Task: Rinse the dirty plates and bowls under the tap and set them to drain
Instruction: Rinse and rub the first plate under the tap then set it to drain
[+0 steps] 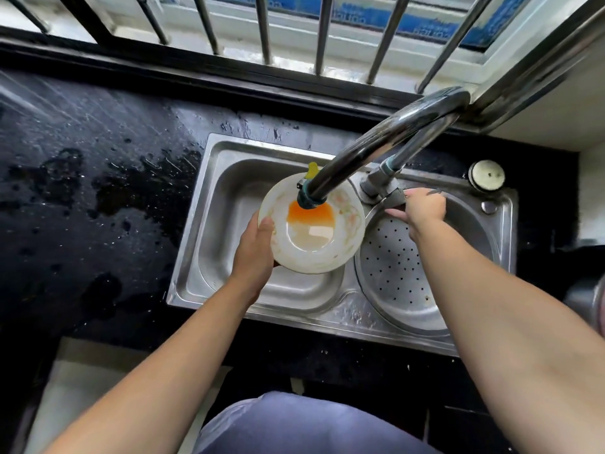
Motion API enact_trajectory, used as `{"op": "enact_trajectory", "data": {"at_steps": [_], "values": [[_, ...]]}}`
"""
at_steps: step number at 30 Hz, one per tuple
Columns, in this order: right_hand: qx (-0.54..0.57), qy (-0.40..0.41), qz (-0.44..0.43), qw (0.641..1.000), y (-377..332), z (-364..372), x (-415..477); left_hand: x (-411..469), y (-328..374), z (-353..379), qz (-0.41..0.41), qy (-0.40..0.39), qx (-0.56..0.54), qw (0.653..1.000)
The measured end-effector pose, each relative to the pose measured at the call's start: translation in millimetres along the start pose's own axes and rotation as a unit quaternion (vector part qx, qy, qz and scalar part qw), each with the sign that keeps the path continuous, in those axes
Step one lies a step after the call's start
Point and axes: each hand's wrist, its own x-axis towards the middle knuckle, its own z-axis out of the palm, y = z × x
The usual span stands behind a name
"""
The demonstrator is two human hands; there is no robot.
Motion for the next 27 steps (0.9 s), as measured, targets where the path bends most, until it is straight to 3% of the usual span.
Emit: {"op": "enact_trajectory", "data": {"at_steps": [2, 4, 6, 10, 17, 22, 27], "values": [[0.191, -0.014, 0.049, 0.980, 4.3, -0.2, -1.5, 0.2, -0.2, -3.7, -0.002, 0.010, -0.001, 1.000], [0.260, 0.011, 0.060, 0.964, 7.1, 0.1, -8.2, 1.1, -1.0, -7.9, -0.003, 0.017, -0.005, 1.000], [0.249, 0.023, 0.057, 0.966, 7.8, -1.4, -11.4, 2.5, -2.5, -12.4, -0.005, 0.024, -0.009, 1.000], [0.250, -0.041, 0.055, 0.966, 12.4, -1.6, -18.5, 6.5, -6.4, -19.7, -0.004, 0.029, -0.013, 0.999], [0.113, -0.088, 0.004, 0.990, 53.3, 8.8, -80.8, 7.6, -14.5, -31.3, -0.004, 0.029, -0.022, 0.999], [-0.021, -0.067, -0.166, 0.984, 66.4, 15.3, -138.0, 2.6, -17.0, -34.0, 0.003, 0.023, -0.011, 1.000], [-0.002, -0.147, -0.206, 0.967, 54.5, 17.1, -160.9, 1.6, -21.2, -33.4, 0.013, 0.022, 0.024, 0.999]]}}
